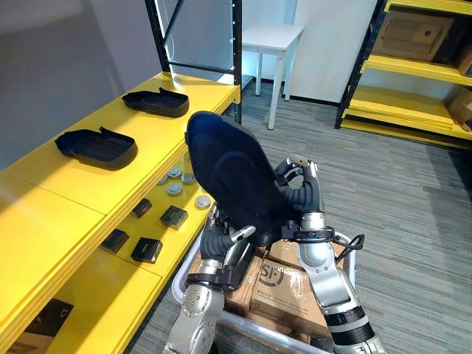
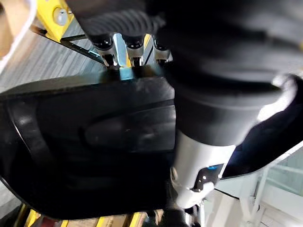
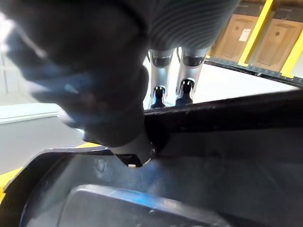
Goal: Walk over and take plastic housings, then place them on the shelf
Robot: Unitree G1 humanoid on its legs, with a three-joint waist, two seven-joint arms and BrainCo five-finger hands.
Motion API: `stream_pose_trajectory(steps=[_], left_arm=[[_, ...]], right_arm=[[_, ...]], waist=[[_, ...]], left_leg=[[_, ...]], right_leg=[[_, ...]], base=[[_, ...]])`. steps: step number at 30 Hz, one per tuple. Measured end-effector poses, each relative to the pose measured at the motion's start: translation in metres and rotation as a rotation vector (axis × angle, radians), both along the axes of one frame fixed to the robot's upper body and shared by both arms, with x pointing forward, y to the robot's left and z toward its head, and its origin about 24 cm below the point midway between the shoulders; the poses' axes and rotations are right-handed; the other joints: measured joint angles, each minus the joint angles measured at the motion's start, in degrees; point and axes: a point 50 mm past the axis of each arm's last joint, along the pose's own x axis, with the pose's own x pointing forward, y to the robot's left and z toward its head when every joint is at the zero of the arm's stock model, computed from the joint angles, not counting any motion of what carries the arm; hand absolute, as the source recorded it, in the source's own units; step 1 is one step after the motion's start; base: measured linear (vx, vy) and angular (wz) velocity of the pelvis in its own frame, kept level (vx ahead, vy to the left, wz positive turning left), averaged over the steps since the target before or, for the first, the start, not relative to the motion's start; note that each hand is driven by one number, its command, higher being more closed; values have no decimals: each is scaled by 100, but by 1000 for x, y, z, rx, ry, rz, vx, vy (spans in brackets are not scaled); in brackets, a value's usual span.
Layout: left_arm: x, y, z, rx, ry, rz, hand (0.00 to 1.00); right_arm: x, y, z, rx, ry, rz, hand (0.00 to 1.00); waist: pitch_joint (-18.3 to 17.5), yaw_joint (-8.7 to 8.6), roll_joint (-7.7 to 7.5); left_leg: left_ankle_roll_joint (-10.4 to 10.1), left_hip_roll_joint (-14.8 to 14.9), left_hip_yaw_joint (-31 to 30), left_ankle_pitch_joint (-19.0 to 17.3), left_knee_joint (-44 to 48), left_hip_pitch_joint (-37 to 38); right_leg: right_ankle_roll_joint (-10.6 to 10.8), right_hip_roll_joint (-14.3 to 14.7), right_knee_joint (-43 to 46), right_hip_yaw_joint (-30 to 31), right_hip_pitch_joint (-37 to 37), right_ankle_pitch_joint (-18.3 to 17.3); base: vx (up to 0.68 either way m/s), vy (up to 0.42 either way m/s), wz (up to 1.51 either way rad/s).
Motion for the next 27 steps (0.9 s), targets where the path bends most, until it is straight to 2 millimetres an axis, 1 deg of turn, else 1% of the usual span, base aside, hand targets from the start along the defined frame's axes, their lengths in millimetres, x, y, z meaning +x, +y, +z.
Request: stream_pose_trajectory(steps=[1, 2, 3, 4, 6, 7, 10, 13, 14, 15, 16, 17, 18, 19, 20, 21, 22, 23, 24, 25, 26, 27], left_arm=[[1, -1, -2, 2, 15, 0, 0], [2, -1, -4, -2, 28, 9, 0], [4, -1, -8, -12, 54, 20, 100], [6, -2, -12, -30, 86, 35, 100], [14, -4, -14, -79, 128, 70, 100], [18, -5, -13, -94, 135, 74, 100], [28, -4, -3, -189, 139, 116, 100], [32, 6, 1, -273, 142, 202, 100], [34, 10, 4, -306, 133, 239, 100], [34, 9, 5, -311, 123, 241, 100], [34, 9, 6, -315, 121, 241, 100], [35, 9, 8, -319, 118, 248, 100], [35, 9, 8, -318, 119, 257, 100], [35, 10, 8, -315, 115, 261, 100], [35, 11, 10, -308, 103, 266, 100], [35, 12, 13, -305, 91, 269, 100], [35, 17, 16, -293, 65, 292, 100], [34, 21, 19, -287, 49, 304, 100], [30, 30, 20, -265, 27, 331, 100], [25, 37, 19, -228, 10, 358, 100], [23, 40, 20, -211, 0, 372, 100], [22, 43, 21, -170, -19, 386, 100]], right_arm=[[-1, 5, -1, 10, 7, 27, 100], [-2, 8, -1, 16, 9, 41, 100], [-3, 12, -1, 22, 13, 62, 100], [-5, 17, -2, 21, 17, 85, 100], [-7, 22, -2, 24, 13, 101, 100], [-7, 22, -2, 29, 10, 95, 100], [-8, 21, 1, 90, -4, 75, 100], [-13, 29, -2, 155, 9, 115, 100], [-16, 32, -3, 193, 11, 139, 100], [-17, 32, -3, 229, 9, 153, 100], [-17, 31, -3, 232, 6, 157, 100], [-16, 31, -3, 235, 0, 166, 100], [-14, 31, -4, 246, 7, 175, 0], [-14, 32, -3, 246, 4, 180, 0], [-14, 31, -3, 247, -3, 188, 0], [-15, 31, -3, 251, -8, 202, 0], [-14, 34, -2, 261, -3, 235, 0], [-14, 36, 0, 267, -4, 251, 0], [-15, 41, -1, 282, 10, 285, 0], [-17, 44, -5, 299, 36, 316, 0], [-18, 45, -6, 315, 52, 332, 0], [-17, 45, -9, 346, 70, 352, 0]], waist=[[-7, 0, 11], [-25, -1, 37], [-71, -20, 116], [-111, -47, 181], [-144, -83, 217], [-149, -84, 217], [-183, -151, 212], [-179, -103, 209], [-178, -36, 210], [-178, -33, 197], [-170, -61, 171], [-104, -76, 52], [-112, 16, 64], [-121, 28, 83], [-126, -15, 89], [-145, -15, 57], [-180, 30, -33], [-171, 56, -29], [-205, 75, 51], [-255, 77, -70], [-272, 115, -129], [-243, 123, -177]], left_leg=[[12, -26, 42, 38, -4, -20], [7, -24, 54, 66, -5, -44], [0, 0, 50, 118, -8, -99], [-1, 25, 22, 152, -9, -119], [-52, 47, -117, 226, -9, -162], [-58, 54, -195, 251, -9, -193], [-65, 59, -671, 438, -6, -549], [-98, 33, -1142, 609, -1, -839], [-68, 39, -1190, 585, -3, -954], [157, 97, -653, 334, 21, -1116], [328, 115, -260, 116, 86, -1184], [475, 192, 784, -261, 278, -1281], [409, 415, 1879, -432, 541, -1308], [332, 519, 2317, -489, 643, -1315], [306, 638, 2962, -514, 816, -1316], [279, 673, 3234, -584, 963, -1362], [242, 685, 3494, -742, 1201, -1506], [355, 686, 3507, -658, 1316, -1533], [726, 682, 3565, -279, 1308, -1468], [974, 523, 3538, -371, 1336, -1461], [1034, 436, 3524, -451, 1395, -1466], [1099, 336, 3373, -663, 1643, -1483]], right_leg=[[-46, -29, -42, -3, -21, -51], [-46, -28, -64, -2, -43, -59], [-46, -6, -66, -9, -107, -59], [-47, 16, -48, -30, -135, -58], [-54, 52, -18, -168, -113, -53], [-59, 71, -14, -230, -106, -50], [-98, 168, -12, -693, -182, -21], [-109, 267, 24, -1183, -182, -15], [-109, 300, 18, -1430, -132, -16], [-102, 276, -34, -1791, -73, -9], [-80, 234, -78, -1994, -28, 7], [-67, 49, -167, -2373, 98, 19], [-17, -42, -142, -2635, 133, -14], [19, -56, -123, -2749, 164, -38], [85, -65, -107, -3076, 280, -85], [108, -128, -146, -3244, 320, -104], [104, -294, -225, -3447, 304, -140], [134, -345, -187, -3463, 290, -159], [245, -345, -107, -3460, 325, -190], [319, -507, -16, -3500, 361, -157], [351, -585, 12, -3528, 389, -122], [364, -727, 151, -3651, 526, -110]], base=[[-138, -2, -13], [-139, -5, -11], [-142, -2, -1], [-138, 0, 6], [-108, -7, 28], [-129, -27, 56], [-89, -26, 75], [-48, -37, 86], [-34, -44, 115], [-25, -39, 133], [0, 18, 173], [44, 79, 158], [64, 96, 143], [93, 65, 130], [139, 28, 124], [177, 59, 132], [167, 83, 77], [175, 132, 47], [202, 106, 30], [214, 87, 28], [233, 58, 51], [234, 64, 67]])
